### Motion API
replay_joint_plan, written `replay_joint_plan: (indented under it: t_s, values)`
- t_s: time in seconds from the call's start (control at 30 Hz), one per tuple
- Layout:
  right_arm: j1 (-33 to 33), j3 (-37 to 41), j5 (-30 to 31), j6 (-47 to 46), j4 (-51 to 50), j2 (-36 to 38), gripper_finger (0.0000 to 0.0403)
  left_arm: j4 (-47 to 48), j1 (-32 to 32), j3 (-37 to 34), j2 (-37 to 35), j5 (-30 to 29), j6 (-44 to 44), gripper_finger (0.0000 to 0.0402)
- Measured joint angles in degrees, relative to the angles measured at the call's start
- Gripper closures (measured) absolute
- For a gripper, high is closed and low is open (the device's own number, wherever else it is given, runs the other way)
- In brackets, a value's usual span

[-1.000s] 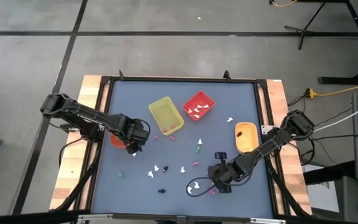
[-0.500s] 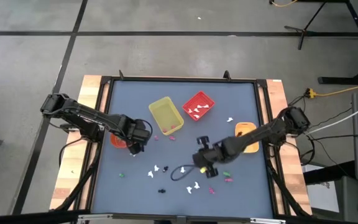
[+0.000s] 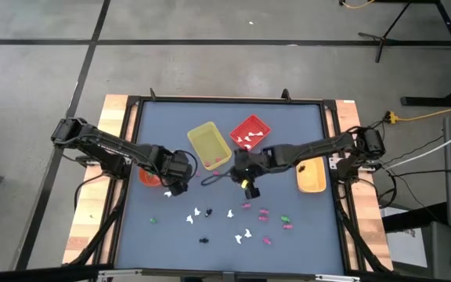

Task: Sort Halloween decoration
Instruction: Put the pink skeleton toy into the yellow bin

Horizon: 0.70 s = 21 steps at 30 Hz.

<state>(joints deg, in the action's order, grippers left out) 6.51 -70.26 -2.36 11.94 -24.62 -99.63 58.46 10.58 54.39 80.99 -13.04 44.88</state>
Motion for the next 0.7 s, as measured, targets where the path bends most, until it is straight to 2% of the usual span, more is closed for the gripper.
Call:
replay_joint_plan:
  t_s: [0.2, 0.5, 0.7]
  values:
    - [1.7, 0.0, -8.7, -4.5, -4.2, 0.0, 0.0391, -0.3, 0.0, 0.0, 0.0, 0.0, 0.0, 0.0284]
    - [7.9, 0.0, -9.3, -13.9, -13.6, 0.0, 0.0386, -0.3, 0.0, 0.0, 0.0, 0.0, 0.0, 0.0284]
    - [12.6, 1.2, -9.1, -22.2, -17.1, 0.0, 0.0326, -0.3, 0.0, 0.0, 0.0, 0.0, 0.0, 0.0284]
